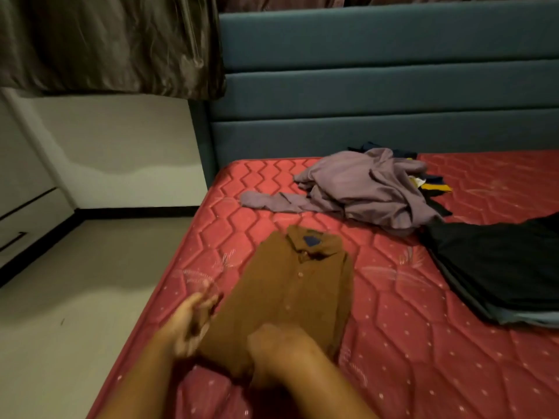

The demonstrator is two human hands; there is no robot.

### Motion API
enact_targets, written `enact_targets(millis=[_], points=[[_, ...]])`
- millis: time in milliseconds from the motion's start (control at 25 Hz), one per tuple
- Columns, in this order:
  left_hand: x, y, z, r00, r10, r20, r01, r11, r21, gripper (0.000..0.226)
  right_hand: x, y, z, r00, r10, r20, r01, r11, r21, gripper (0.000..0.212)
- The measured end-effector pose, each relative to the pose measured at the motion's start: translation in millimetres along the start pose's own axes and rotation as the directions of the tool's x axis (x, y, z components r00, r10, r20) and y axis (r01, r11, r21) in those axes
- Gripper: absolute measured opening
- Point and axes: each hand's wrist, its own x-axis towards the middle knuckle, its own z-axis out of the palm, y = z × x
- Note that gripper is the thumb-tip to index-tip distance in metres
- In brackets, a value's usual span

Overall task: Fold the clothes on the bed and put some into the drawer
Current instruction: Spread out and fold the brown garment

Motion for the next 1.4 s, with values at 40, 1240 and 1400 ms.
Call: enact_targets(millis=[40, 1240, 1400], points=[[3, -20, -18, 0.999, -0.037, -0.024, 0.038, 0.999, 0.029, 0.085, 5, 1, 2, 0.984, -0.025, 0.177, -0.001, 0.990, 0.143, 0.035], [79, -25, 85, 0.950, 0.297, 0.090, -0.119, 0.079, 0.990, 0.076, 80, 158, 102, 0.399, 0.863, -0.310, -0.587, 0.500, 0.637, 0.050], [102, -18, 78, 0.960, 0.280, 0.011, -0.083, 0.247, 0.966, 0.080, 90, 174, 95, 0.329, 0.899, -0.288, -0.572, 0.432, 0.697, 0.041]])
